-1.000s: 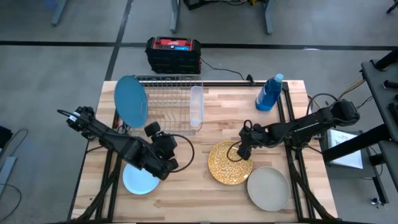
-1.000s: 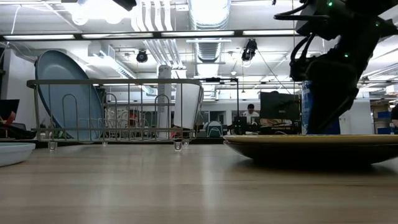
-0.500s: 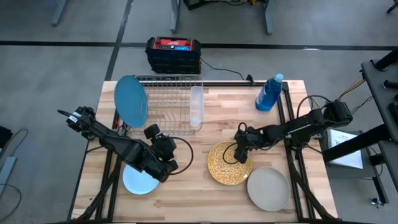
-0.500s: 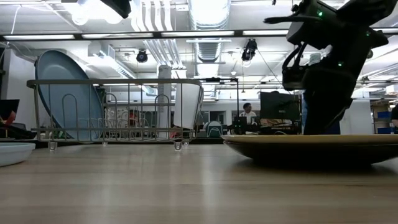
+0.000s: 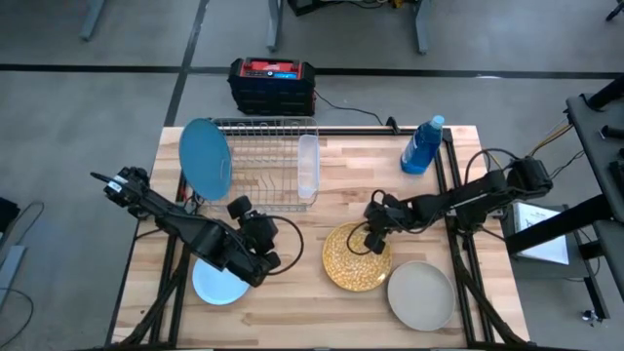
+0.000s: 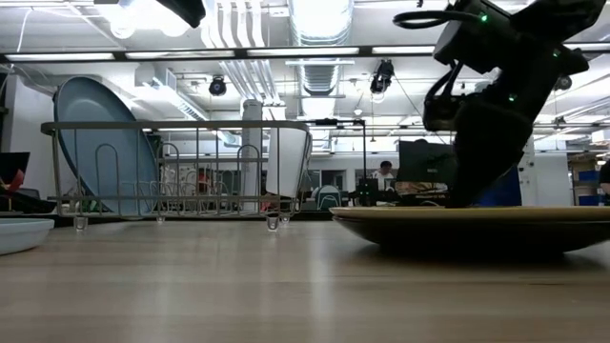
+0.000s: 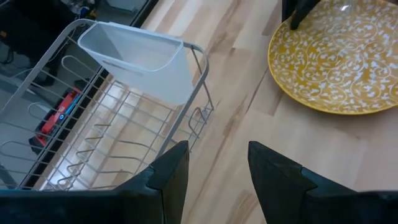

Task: Sort dishes
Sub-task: Put the yellow plate in the dish rack

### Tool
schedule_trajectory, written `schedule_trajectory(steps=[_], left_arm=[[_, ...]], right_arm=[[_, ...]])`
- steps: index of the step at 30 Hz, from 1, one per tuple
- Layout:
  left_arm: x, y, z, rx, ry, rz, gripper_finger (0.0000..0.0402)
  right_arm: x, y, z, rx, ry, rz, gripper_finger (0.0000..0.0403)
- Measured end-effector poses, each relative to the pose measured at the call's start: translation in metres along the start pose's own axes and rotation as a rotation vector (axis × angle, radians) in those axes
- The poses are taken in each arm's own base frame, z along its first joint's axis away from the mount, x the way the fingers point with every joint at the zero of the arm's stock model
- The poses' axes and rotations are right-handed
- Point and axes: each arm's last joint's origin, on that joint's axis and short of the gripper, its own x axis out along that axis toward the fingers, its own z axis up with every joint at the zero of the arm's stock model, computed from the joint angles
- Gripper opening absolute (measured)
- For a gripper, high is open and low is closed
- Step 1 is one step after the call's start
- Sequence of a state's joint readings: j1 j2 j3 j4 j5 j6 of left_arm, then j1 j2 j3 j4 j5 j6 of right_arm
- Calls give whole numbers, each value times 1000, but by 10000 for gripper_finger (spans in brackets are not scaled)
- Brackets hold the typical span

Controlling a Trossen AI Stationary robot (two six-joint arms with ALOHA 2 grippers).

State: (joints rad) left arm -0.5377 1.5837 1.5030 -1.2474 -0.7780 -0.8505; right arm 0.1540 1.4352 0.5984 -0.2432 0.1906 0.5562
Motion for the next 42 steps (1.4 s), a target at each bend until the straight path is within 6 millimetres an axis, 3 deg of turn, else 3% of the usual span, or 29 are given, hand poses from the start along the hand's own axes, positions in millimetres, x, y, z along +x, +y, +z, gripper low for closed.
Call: schedule_trajectory(steps=[5, 19, 26, 33, 36, 42], left_arm=[[4, -2, -4, 1, 0, 1, 155], [30, -27, -19, -44, -36, -137, 155], [50, -48, -30, 116, -76, -216, 155], [70, -72, -27, 183, -183, -264, 152], [83, -88, -29, 275, -220, -267, 123], [103, -111, -34, 381, -174, -234, 12]], right_arm=[[-3, -1, 3, -39, -29, -13, 5], [-21, -4, 7, -39, -96, 1, 0], [-39, -10, 3, -7, -82, 2, 2], [-58, -20, -7, 63, -32, -24, 3], [-58, -21, -11, 87, -10, 11, 4], [-51, -21, -17, 65, 39, 37, 27]])
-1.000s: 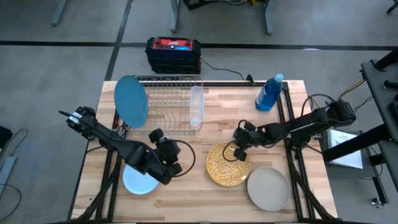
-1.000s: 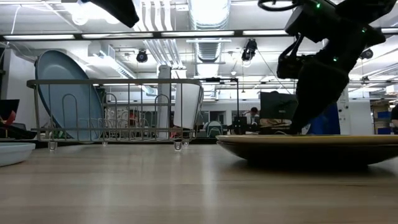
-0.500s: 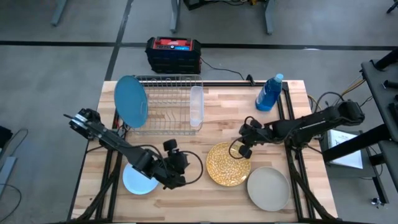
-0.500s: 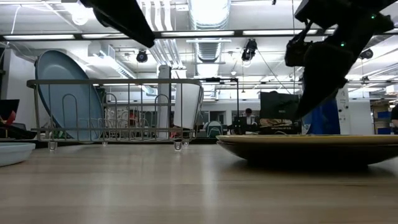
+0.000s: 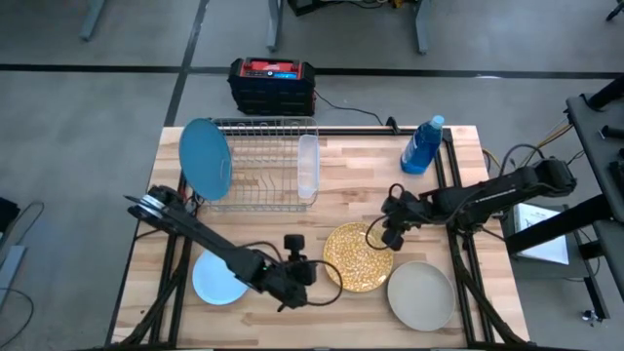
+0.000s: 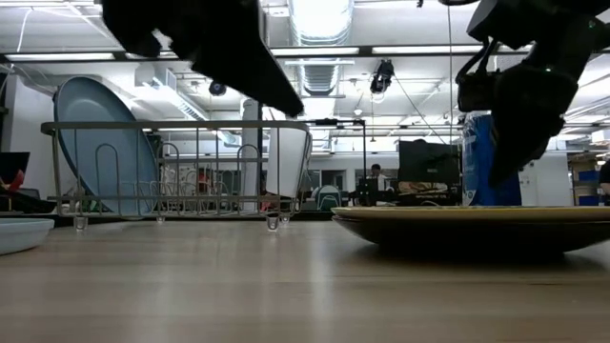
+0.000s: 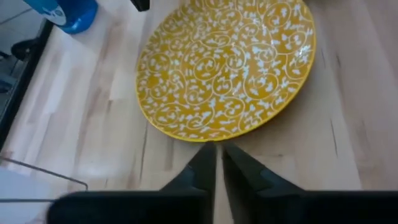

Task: Sort dishes
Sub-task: Put the yellow plate in the dish rack

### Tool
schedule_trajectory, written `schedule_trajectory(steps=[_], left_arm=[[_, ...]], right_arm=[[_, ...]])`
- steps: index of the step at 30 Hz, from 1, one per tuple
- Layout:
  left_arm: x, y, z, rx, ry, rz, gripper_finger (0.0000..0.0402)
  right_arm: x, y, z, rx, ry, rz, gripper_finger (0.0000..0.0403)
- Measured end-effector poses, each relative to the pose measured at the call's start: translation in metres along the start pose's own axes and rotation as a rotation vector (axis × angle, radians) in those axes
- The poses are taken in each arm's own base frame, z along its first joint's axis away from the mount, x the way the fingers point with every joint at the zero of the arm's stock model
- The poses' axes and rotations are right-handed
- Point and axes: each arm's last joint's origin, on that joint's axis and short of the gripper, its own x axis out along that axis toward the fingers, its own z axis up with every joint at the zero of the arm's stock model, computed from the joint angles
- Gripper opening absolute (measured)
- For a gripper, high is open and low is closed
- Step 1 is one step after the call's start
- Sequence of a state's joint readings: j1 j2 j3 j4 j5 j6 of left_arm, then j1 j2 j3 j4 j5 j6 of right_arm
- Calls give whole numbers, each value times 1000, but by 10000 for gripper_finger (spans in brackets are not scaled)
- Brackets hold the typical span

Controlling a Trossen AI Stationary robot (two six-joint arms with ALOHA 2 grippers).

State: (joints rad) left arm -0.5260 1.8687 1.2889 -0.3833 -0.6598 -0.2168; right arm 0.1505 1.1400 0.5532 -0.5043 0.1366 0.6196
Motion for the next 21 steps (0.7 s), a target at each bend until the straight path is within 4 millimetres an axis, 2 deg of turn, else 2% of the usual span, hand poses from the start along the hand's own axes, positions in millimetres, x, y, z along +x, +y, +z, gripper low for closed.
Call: schedule_trajectory(steps=[10, 17, 21], left_arm=[[35, -20, -1, 8, 23, -32, 1], [53, -18, -1, -26, -9, -25, 0], [64, -13, -9, -63, -24, -75, 0]], right_arm=[[10, 6, 4, -23, -10, 40, 105], [19, 10, 7, -20, -17, 64, 159], [24, 10, 7, -22, 0, 52, 180]])
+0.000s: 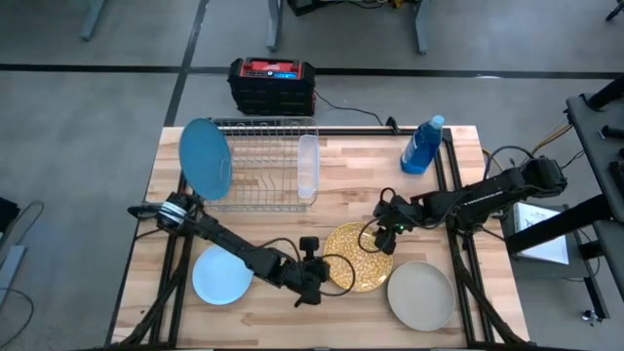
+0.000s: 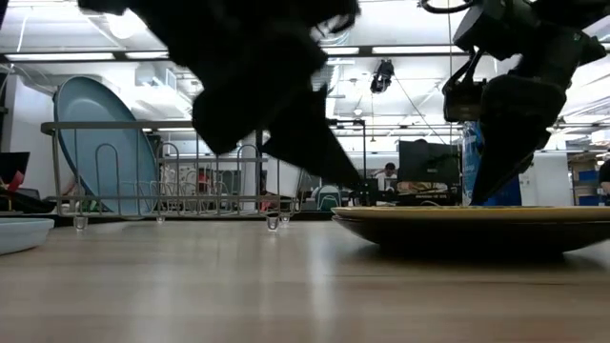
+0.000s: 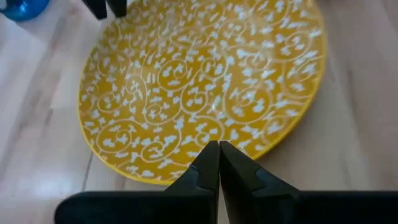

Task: Sort dishes
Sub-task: Put the yellow plate in the dish rack

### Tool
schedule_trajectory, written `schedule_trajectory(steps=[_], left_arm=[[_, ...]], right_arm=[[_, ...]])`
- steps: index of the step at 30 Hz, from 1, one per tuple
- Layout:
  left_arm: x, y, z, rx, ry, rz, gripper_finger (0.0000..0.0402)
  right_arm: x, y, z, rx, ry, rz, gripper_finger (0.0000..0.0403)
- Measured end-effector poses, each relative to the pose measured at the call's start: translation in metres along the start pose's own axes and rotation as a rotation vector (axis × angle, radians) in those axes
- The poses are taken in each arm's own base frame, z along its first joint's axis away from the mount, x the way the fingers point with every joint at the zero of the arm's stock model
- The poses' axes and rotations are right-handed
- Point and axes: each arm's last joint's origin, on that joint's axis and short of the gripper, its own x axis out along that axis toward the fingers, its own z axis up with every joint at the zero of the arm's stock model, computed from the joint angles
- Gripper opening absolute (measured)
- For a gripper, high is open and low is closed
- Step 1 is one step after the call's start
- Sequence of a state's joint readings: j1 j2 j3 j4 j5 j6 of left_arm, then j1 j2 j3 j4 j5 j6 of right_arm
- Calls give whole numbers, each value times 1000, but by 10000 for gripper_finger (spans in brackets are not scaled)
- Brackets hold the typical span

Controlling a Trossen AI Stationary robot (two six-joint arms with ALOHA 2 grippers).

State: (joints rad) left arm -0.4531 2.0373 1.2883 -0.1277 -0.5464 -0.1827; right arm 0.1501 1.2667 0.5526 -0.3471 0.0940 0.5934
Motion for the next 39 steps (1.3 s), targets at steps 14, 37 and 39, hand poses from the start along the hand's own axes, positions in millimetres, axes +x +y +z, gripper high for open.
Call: schedule_trajectory(steps=[14, 37, 39], left_arm=[[16, 10, -23, -121, -61, -61, 0], [47, 19, -33, -125, -69, -98, 0], [47, 19, -33, -126, -71, -95, 0]], right_arm=[[13, 3, 1, -1, 12, 23, 223], [15, 13, 20, -81, -123, 205, 167], [15, 13, 20, -89, -133, 206, 148]])
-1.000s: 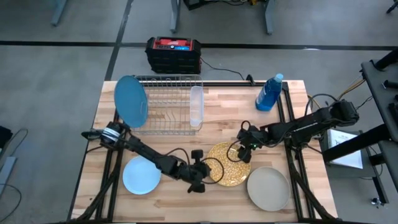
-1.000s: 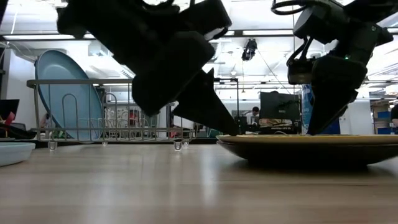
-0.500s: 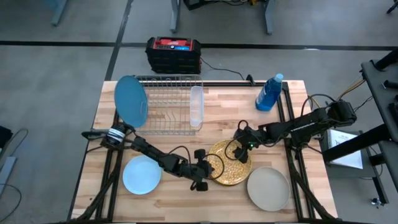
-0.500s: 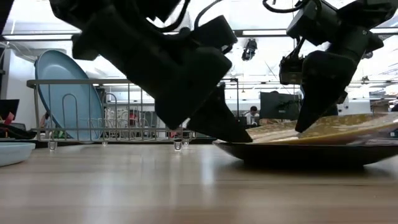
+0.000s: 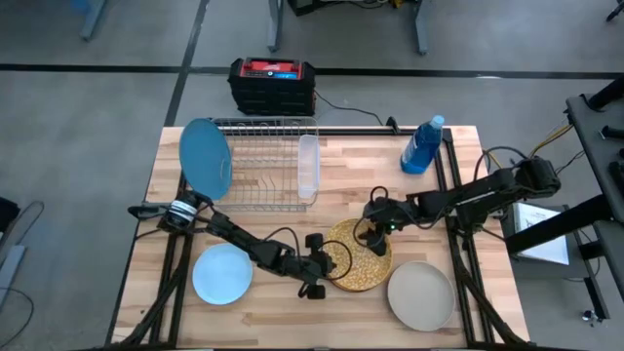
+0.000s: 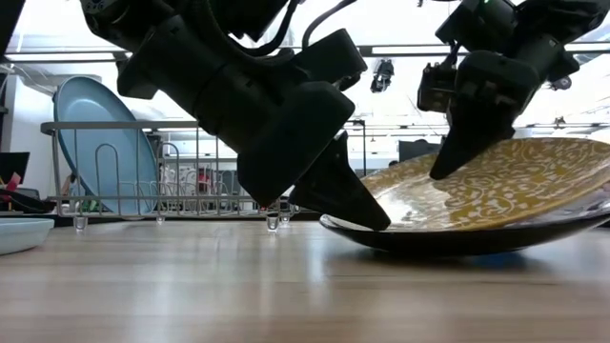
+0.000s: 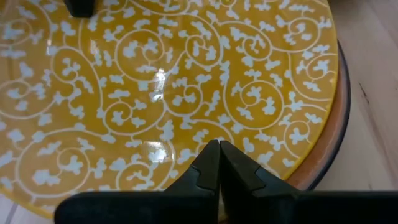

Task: Sort dishes
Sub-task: Put the yellow plate in the dish rack

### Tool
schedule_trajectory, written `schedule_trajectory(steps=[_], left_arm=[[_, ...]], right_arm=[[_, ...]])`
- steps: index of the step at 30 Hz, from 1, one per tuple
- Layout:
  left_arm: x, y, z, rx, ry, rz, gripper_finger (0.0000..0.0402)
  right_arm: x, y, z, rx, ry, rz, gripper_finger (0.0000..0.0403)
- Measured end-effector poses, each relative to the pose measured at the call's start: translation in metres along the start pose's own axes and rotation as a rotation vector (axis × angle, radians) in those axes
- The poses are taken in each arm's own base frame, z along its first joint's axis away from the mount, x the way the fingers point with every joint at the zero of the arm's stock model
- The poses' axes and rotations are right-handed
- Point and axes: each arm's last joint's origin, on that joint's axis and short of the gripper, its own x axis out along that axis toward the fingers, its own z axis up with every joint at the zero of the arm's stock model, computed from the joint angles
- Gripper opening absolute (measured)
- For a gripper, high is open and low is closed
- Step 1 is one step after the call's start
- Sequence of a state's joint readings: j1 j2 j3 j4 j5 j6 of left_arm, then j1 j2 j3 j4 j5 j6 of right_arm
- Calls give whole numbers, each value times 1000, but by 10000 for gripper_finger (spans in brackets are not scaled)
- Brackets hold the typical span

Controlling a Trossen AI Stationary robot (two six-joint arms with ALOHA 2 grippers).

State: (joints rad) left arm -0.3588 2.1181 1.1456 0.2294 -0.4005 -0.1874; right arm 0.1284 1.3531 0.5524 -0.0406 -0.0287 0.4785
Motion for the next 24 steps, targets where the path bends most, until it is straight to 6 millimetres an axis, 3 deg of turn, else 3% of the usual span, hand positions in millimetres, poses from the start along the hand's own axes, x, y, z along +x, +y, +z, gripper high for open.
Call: schedule_trajectory(steps=[10, 24], left_arm=[[-2, 0, 3, -11, -20, -8, 0], [-11, 6, 11, -8, -6, -3, 0]], right_arm=[[-3, -8, 8, 50, -17, 15, 36], [-12, -15, 12, 48, -59, -26, 27]])
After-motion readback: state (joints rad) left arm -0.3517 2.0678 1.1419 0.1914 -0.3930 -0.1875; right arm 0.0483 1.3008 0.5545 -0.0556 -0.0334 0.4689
